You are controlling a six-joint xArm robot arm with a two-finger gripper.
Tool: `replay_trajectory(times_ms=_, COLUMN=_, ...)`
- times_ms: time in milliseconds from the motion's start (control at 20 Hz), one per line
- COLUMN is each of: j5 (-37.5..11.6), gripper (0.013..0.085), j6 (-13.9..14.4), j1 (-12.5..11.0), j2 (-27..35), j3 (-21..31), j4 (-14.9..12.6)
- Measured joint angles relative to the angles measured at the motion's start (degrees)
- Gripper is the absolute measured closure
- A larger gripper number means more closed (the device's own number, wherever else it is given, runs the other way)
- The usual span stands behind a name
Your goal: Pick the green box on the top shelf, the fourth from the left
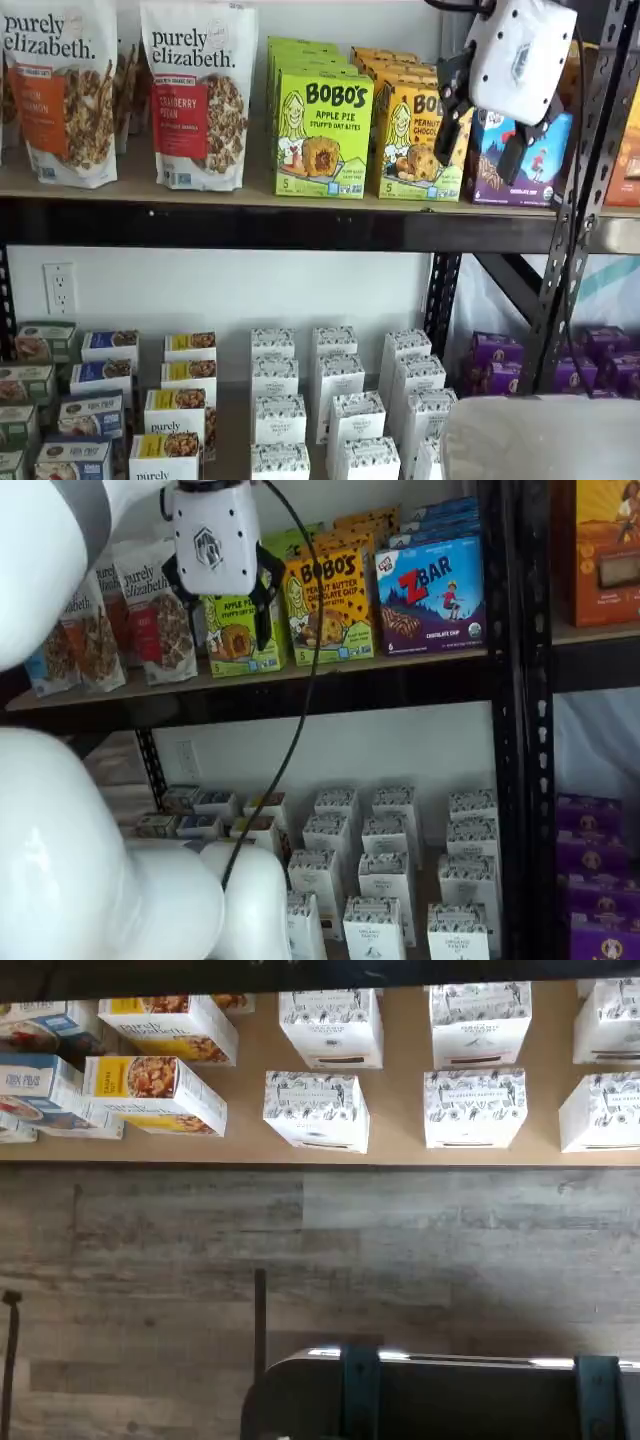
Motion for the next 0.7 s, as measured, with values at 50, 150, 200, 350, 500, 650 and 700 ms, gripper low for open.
replay_trajectory(times_ms=50, j5=-0.23, gripper=0.0130, j6=0.25, j1=0.30, j2=0.08, j3=0.00, j4=-0.02)
replay_trajectory(times_ms=150, j5=-0.99, gripper=0.0130, j6=1.01, j1=1.25, j2=0.33, j3=0.00, j4=-0.21)
replay_trajectory(times_ms=200, j5=-1.40, gripper=0.0130, j6=1.38, j1=1.71, j2=0.46, j3=-0.02, j4=-0.29)
replay_trajectory(times_ms=350, j5=-2.51, gripper=0.0130, j6=2.29, j1=2.78, j2=0.96, j3=-0.17, j4=-0.21)
replay_trajectory(times_ms=500, j5=-3.04, gripper=0.0130, j6=2.93, j1=3.24, j2=1.92, j3=-0.58, j4=0.71)
replay_trajectory(times_ms=650, j5=-3.79, gripper=0.0130, j6=3.64, j1=4.05, j2=2.76, j3=-0.83, j4=0.93)
replay_trajectory(times_ms=700, j5=-4.20, gripper=0.0130, j6=4.11, j1=4.70, j2=3.08, j3=-0.93, j4=0.61)
